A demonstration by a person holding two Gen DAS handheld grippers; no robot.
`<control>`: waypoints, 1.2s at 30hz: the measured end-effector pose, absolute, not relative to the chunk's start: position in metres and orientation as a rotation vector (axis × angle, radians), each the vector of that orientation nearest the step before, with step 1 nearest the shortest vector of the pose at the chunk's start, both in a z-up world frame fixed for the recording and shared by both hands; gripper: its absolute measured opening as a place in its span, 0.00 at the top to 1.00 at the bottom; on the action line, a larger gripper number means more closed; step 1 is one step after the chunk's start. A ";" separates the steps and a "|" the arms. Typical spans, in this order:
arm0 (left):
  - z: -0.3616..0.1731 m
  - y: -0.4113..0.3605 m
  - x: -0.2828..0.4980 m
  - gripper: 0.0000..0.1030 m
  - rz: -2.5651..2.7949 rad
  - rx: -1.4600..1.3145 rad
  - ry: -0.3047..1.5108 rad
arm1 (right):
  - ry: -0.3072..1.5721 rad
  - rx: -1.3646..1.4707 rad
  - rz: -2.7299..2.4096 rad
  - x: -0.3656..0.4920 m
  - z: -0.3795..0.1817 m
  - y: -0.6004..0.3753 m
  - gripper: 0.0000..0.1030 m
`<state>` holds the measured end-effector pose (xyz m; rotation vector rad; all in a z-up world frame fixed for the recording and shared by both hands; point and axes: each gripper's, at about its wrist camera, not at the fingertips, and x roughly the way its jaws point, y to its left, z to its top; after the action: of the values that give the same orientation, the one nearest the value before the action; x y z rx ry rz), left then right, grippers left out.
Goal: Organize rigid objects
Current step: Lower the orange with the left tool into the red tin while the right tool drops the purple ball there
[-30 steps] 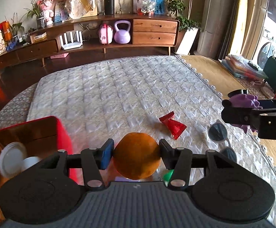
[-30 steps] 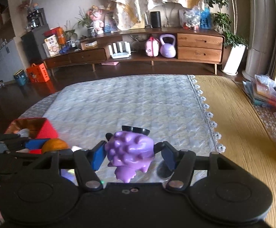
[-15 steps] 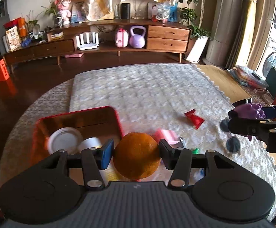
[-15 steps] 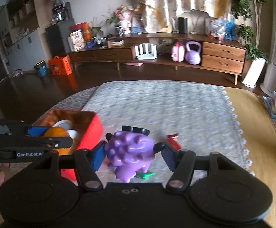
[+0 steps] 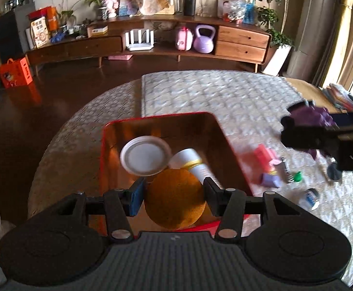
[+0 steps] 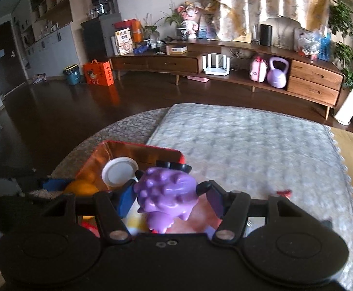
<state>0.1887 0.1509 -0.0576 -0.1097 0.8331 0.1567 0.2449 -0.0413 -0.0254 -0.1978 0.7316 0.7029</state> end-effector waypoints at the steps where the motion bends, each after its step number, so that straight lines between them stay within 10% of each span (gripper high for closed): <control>1: -0.061 0.154 0.189 0.50 0.160 -0.109 0.839 | 0.736 -0.204 0.706 0.248 -0.028 -0.034 0.40; 36: -0.115 0.181 0.214 0.50 0.161 -0.104 0.876 | 0.820 -0.337 0.678 0.310 -0.110 0.067 0.37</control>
<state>0.2136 0.1809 -0.1151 -0.1037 0.8759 0.1609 0.3097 0.0673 -0.1098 -0.3366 0.8200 0.6784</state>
